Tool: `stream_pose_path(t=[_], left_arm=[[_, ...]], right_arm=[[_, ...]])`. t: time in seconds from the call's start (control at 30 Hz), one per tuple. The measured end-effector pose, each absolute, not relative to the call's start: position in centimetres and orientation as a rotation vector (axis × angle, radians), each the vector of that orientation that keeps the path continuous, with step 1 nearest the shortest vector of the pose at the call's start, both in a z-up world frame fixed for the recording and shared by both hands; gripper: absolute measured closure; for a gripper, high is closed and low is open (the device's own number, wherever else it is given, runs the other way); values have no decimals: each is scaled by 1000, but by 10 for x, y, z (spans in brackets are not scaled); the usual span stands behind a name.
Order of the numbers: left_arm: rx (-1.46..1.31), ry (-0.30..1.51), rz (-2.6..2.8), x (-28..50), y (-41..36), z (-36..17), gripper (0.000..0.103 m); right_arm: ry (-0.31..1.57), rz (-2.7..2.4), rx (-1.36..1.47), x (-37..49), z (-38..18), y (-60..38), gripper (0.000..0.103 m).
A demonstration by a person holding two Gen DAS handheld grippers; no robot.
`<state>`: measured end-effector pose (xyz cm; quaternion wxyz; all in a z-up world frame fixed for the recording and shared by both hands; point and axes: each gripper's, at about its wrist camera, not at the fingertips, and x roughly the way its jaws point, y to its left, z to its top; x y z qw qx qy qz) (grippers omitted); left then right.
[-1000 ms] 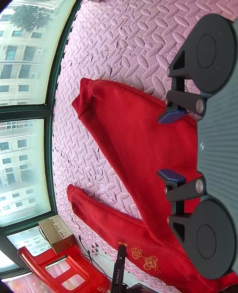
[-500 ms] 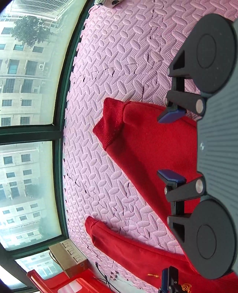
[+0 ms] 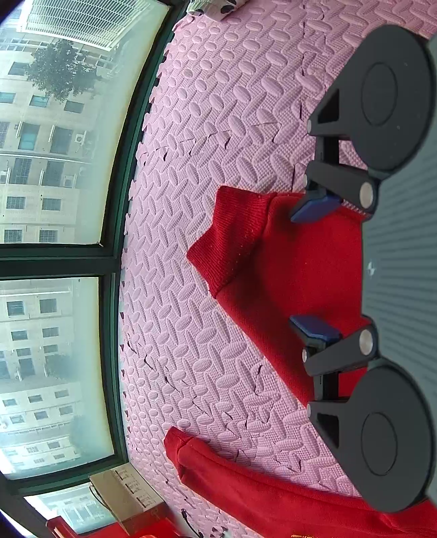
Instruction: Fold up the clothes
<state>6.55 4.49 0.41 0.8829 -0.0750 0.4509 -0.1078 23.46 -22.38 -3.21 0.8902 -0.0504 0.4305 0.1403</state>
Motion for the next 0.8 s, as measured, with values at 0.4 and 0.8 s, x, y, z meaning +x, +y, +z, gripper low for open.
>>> stream_pose_path(t=[0.4,0.8], left_arm=[[-155,946,-378,23,25,10,55],[66,894,-633,-57,-45,24,20]], right_arm=[[872,270,-115,227,-19,-230,34],[884,224,-84,202,-14,-259,27]])
